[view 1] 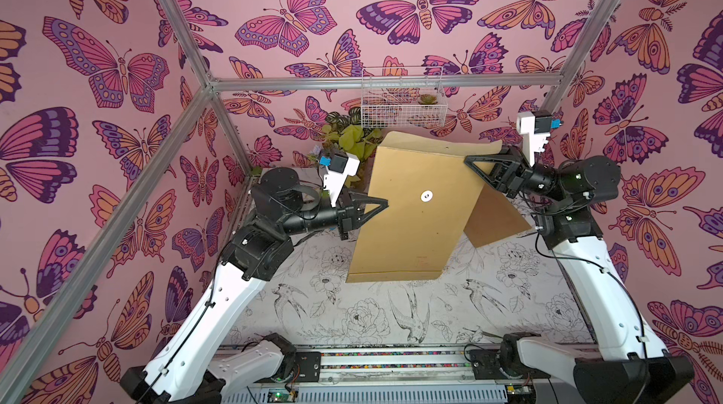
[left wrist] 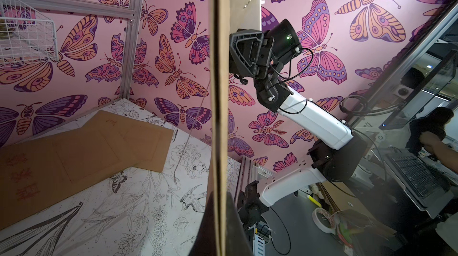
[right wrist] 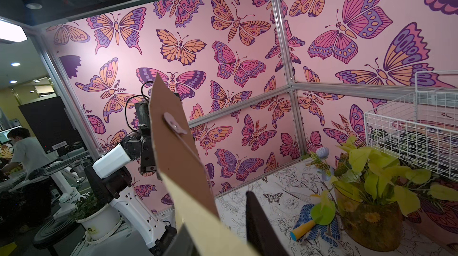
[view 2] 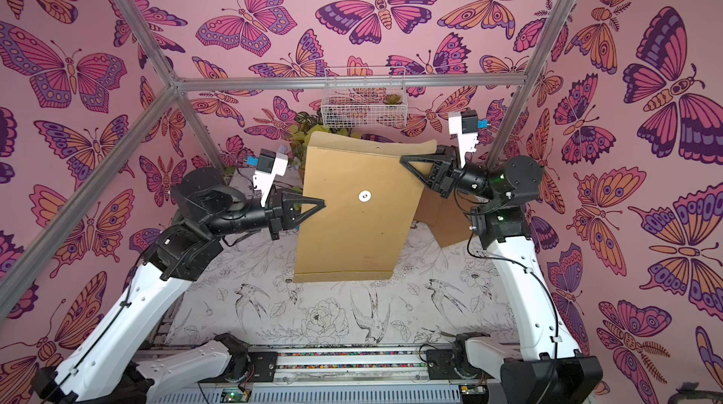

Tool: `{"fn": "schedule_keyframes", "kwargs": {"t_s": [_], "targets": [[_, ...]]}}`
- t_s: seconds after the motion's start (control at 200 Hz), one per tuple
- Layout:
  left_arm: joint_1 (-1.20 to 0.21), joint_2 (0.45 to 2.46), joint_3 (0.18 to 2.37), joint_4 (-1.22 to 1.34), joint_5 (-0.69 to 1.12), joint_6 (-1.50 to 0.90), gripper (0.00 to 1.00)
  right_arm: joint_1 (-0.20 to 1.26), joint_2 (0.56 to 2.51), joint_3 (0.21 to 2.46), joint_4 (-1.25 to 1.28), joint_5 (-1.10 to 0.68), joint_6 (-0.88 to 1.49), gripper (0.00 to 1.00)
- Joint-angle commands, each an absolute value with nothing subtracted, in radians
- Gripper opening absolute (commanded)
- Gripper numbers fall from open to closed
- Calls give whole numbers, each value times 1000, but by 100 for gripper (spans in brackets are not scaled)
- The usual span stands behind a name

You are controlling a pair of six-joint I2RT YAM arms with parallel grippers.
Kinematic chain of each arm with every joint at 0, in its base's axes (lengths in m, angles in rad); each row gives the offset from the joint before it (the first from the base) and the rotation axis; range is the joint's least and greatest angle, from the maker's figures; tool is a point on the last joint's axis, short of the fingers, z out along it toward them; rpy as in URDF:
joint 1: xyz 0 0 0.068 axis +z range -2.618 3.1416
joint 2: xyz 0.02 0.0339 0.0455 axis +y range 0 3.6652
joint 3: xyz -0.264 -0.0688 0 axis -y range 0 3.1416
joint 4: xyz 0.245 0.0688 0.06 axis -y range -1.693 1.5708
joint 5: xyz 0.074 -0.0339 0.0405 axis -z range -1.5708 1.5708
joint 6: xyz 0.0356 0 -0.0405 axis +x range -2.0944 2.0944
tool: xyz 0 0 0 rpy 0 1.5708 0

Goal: Open the file bag
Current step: Place the file bag at the center of the board.

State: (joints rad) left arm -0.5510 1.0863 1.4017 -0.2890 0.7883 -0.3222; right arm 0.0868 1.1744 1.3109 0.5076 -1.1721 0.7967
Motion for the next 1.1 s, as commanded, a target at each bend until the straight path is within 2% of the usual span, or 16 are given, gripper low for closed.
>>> {"fn": "schedule_keyframes", "kwargs": {"t_s": [0.0, 0.351, 0.426, 0.521, 0.611, 0.686, 0.771, 0.886, 0.951, 1.052, 1.097], "targets": [[-557, 1068, 1404, -295, 776, -305, 1, 78, 1154, 1315, 515, -1180, 776, 23], [-556, 1031, 1373, -321, 678, -290, 1, 77, 1127, 1286, 422, -1159, 693, 0], [-555, 1026, 1371, -336, 651, -285, 2, 77, 1117, 1282, 383, -1150, 658, 0], [-555, 1020, 1368, -361, 606, -281, 17, 77, 1095, 1272, 303, -1118, 593, 0], [-554, 1007, 1364, -420, 496, -271, 47, 80, 1066, 1249, 243, -1062, 538, 0], [-553, 998, 1364, -514, 326, -261, 62, 98, 1044, 1257, 105, -991, 442, 0], [-554, 990, 1361, -639, 126, -253, 69, 175, 1037, 1297, -118, -868, 304, 0], [-553, 975, 1349, -763, -26, -258, 77, 355, 1055, 1339, -297, -654, 169, 0], [-554, 966, 1346, -825, -80, -270, 81, 458, 1075, 1350, -328, -506, 142, 0], [-553, 930, 1335, -894, -135, -294, 86, 610, 1123, 1365, -310, -389, 147, 0], [-553, 904, 1330, -917, -149, -298, 92, 676, 1154, 1382, -294, -361, 148, 0]]}}
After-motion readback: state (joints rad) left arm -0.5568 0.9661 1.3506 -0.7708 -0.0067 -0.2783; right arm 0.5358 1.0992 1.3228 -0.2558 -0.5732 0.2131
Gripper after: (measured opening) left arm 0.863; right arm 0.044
